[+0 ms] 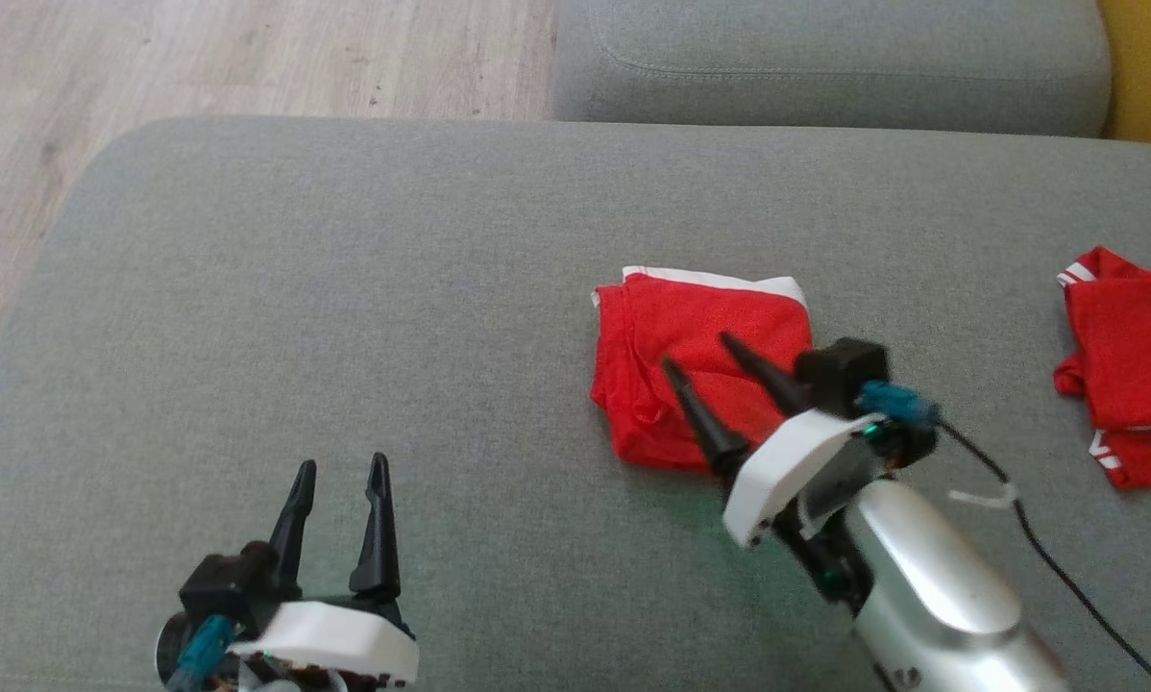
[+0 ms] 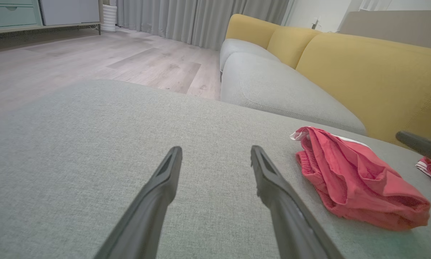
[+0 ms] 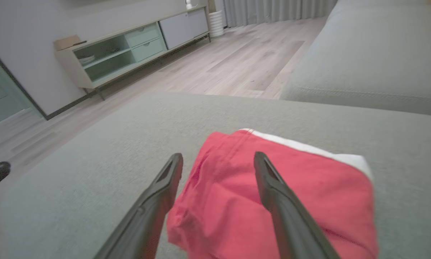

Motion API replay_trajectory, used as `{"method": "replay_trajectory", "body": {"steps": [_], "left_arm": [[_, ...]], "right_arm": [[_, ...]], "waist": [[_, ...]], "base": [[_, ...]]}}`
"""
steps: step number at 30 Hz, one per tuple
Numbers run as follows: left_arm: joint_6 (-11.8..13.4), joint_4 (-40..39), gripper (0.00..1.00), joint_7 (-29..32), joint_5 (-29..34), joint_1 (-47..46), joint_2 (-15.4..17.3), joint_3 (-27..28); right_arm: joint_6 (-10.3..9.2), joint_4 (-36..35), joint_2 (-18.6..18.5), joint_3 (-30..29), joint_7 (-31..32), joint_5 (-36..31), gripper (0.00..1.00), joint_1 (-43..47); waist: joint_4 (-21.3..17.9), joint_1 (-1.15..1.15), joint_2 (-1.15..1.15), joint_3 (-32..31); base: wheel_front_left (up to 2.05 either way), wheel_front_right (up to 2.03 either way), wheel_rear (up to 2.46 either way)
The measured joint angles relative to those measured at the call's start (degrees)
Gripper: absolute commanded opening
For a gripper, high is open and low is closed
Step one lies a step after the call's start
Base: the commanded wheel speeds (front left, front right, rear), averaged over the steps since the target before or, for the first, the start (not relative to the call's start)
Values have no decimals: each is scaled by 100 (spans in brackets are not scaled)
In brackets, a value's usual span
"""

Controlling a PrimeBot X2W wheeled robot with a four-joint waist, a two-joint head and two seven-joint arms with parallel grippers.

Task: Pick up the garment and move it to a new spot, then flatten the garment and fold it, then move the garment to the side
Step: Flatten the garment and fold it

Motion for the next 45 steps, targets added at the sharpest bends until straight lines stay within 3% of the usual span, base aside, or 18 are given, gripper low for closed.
{"method": "replay_trajectory", "body": {"steps": [9,10,11,12,14,15,23,39,40,42,43,44,45], "left_arm": [[1,-21,100,0,0,-4,-7,-55],[1,-21,100,0,0,-4,-8,-59],[0,-21,100,0,0,-5,-8,-64],[0,-21,100,0,0,-7,-8,-68],[-1,-20,100,0,0,-14,-11,-86],[-1,-19,100,0,0,-15,-16,-92],[-10,-1,100,0,0,-44,-51,-115],[-33,46,100,0,1,-141,-70,-111],[-33,49,100,0,1,-141,-70,-111],[-32,58,100,0,1,-141,-70,-111],[-32,64,100,0,1,-140,-71,-111],[-32,68,100,0,3,-140,-71,-112],[-32,75,100,0,38,-140,-70,-112]], "right_arm": [[0,-193,-226,-895,-41,-695,100,99],[0,-193,-243,-911,-41,-791,94,97],[0,-182,-267,-910,-41,-900,57,94],[0,-137,-289,-899,-40,-978,38,87],[0,23,-312,-848,-30,-1040,9,79],[0,121,-314,-777,-7,-1057,0,71],[0,937,-74,-86,-131,-898,0,-242],[0,1673,41,1339,-365,-109,0,-669],[0,1678,41,1362,-447,-89,5,-694],[0,1683,41,1374,-605,-75,53,-749],[0,1683,41,1369,-686,-75,89,-768],[0,1681,41,1355,-769,-75,100,-775],[0,1678,42,1317,-853,-75,100,-775]], "waist": [[9,0,0,88],[18,0,0,101],[29,0,0,116],[41,0,0,131],[68,0,0,161],[82,0,0,176],[223,0,0,293],[233,0,0,336],[214,1,0,328],[175,0,0,304],[157,0,0,286],[138,0,0,267],[119,0,0,244]], "base": [[0,0,0],[0,0,0],[0,0,0],[0,0,0],[0,0,0],[0,0,0],[0,0,0],[0,0,0],[0,0,0],[0,0,0],[0,0,0],[0,0,0],[0,0,0]]}}
